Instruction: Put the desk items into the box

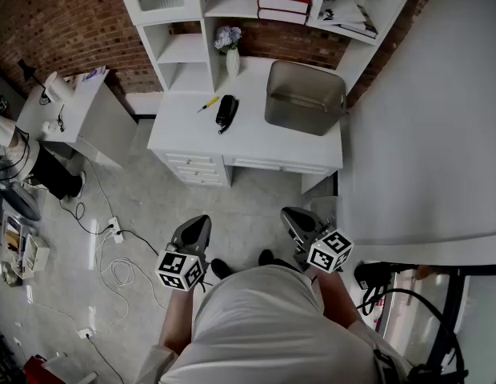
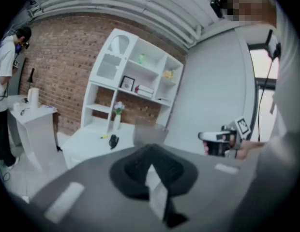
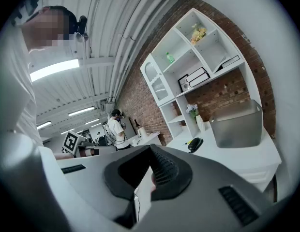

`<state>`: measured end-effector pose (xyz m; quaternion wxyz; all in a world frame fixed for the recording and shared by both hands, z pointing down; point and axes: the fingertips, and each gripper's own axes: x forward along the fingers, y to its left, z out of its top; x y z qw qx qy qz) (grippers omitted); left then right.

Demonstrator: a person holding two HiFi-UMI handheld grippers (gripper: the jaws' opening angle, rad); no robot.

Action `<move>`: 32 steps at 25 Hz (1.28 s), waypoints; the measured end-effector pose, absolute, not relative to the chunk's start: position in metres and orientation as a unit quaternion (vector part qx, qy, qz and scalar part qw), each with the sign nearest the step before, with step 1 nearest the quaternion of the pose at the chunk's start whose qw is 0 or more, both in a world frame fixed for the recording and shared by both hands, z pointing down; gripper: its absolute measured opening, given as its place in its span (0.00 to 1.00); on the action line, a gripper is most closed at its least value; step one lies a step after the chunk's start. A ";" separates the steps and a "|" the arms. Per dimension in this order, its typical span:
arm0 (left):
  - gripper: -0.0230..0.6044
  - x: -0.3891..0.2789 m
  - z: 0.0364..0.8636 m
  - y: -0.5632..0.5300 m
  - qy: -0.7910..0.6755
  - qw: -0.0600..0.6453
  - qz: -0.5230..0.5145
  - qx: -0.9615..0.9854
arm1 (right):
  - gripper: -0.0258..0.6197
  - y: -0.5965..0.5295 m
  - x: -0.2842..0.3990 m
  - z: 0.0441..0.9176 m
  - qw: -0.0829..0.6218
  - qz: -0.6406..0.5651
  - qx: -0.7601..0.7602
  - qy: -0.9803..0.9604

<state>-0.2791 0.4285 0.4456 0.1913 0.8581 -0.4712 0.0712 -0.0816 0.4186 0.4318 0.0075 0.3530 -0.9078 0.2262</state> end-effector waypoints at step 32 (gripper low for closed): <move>0.04 -0.229 0.430 0.434 -0.502 0.166 0.015 0.849 | 0.04 0.418 -0.031 0.434 0.001 0.222 0.276 -0.935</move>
